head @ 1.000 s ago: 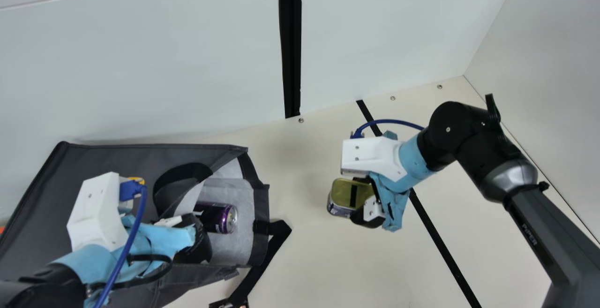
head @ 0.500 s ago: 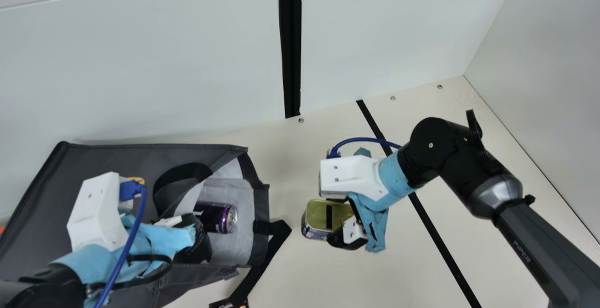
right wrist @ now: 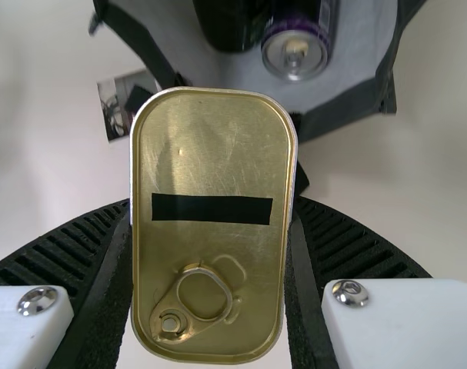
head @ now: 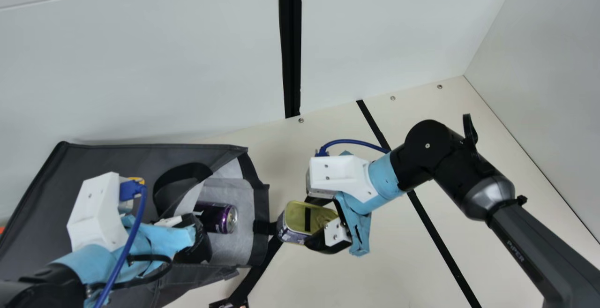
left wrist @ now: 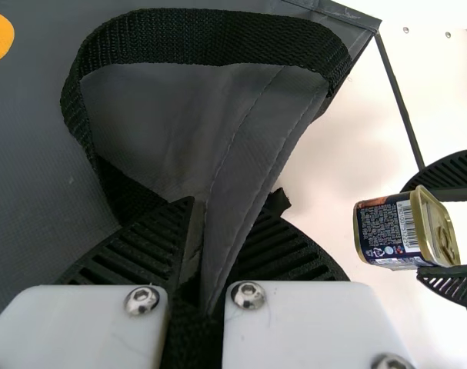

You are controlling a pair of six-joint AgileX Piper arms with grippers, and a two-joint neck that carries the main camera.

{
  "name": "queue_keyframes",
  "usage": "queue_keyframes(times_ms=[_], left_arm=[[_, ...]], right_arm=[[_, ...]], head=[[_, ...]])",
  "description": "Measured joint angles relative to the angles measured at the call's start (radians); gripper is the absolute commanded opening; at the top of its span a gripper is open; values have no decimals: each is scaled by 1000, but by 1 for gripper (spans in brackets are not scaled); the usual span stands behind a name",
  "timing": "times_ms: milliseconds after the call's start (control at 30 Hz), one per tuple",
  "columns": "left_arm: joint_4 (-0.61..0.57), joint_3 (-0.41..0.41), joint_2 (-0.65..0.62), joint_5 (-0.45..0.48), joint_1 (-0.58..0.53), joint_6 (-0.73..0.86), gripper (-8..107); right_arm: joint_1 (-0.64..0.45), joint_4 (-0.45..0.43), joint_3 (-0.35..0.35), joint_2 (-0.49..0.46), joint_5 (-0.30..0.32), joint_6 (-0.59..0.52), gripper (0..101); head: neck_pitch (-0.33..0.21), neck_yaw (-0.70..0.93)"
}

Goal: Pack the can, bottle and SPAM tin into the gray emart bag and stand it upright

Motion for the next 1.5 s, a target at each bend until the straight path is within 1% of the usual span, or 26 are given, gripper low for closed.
queue_keyframes(times_ms=[300,667,733,933,1033,1500], left_arm=[[0,0,0,0,0,0,-8],[0,0,0,0,0,0,-8],[0,0,0,0,0,0,-8],[0,0,0,0,0,0,-8],[0,0,0,0,0,0,-8],[0,0,0,0,0,0,-8]], right_arm=[[12,100,-3,9,0,-15,0],[66,155,-7,42,-36,-6,0],[77,171,-12,50,-50,-4,0],[111,181,-18,76,-81,1,0],[125,199,-20,88,-114,4,0],[187,228,-44,151,-211,35,0]], head=[[0,2],[0,2],[0,2],[0,2],[0,2],[0,2]])
